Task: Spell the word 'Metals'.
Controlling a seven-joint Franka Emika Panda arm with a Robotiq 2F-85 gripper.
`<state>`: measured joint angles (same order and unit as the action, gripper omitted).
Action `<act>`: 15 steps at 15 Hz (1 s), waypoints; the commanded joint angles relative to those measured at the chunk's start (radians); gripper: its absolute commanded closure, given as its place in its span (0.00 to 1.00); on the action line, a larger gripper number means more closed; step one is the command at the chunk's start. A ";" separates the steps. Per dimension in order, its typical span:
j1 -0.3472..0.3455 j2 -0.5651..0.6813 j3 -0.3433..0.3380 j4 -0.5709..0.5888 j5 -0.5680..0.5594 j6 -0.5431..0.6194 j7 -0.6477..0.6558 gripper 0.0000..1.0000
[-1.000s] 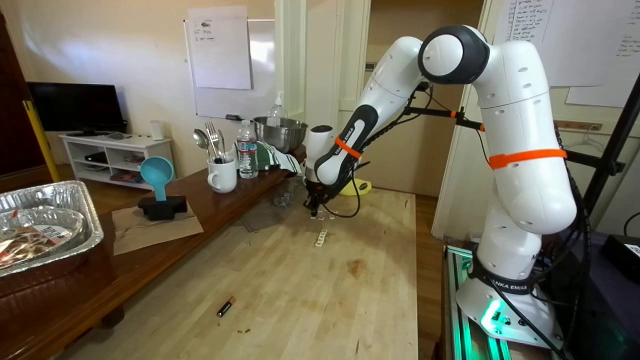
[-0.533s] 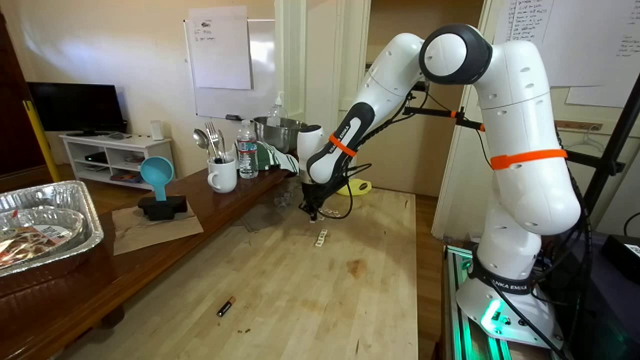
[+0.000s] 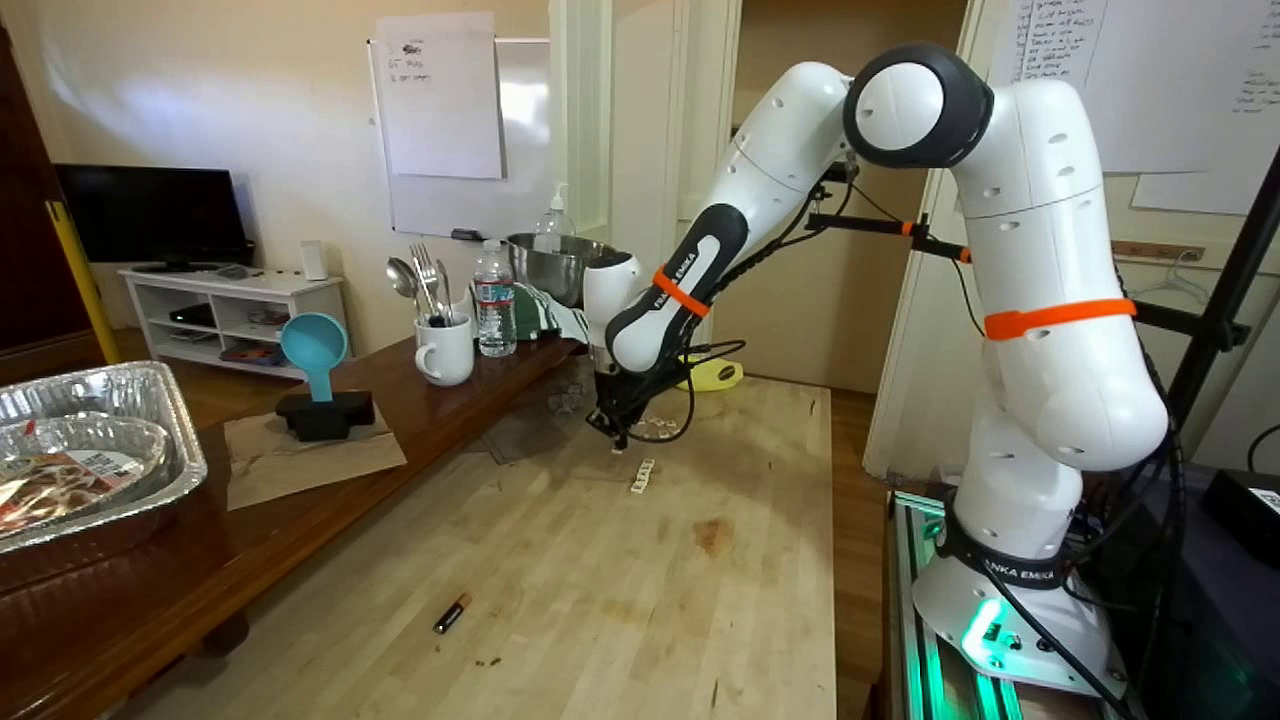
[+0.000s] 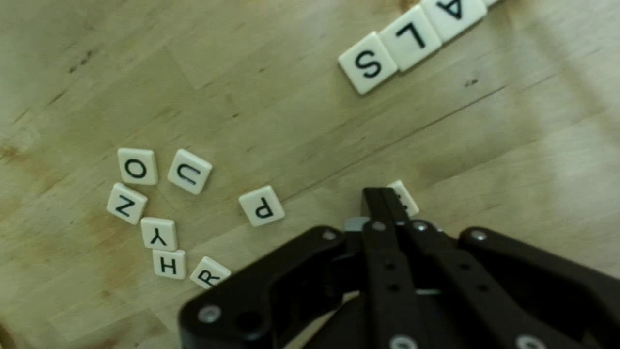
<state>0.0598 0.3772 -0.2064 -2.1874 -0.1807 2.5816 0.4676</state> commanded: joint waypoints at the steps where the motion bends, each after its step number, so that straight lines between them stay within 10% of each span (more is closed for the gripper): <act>1: 0.055 -0.011 -0.002 -0.048 0.012 -0.040 0.143 1.00; 15: 0.055 -0.075 0.080 -0.066 0.039 -0.123 0.280 1.00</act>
<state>0.1371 0.3361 -0.1546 -2.2166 -0.1713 2.4456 0.7813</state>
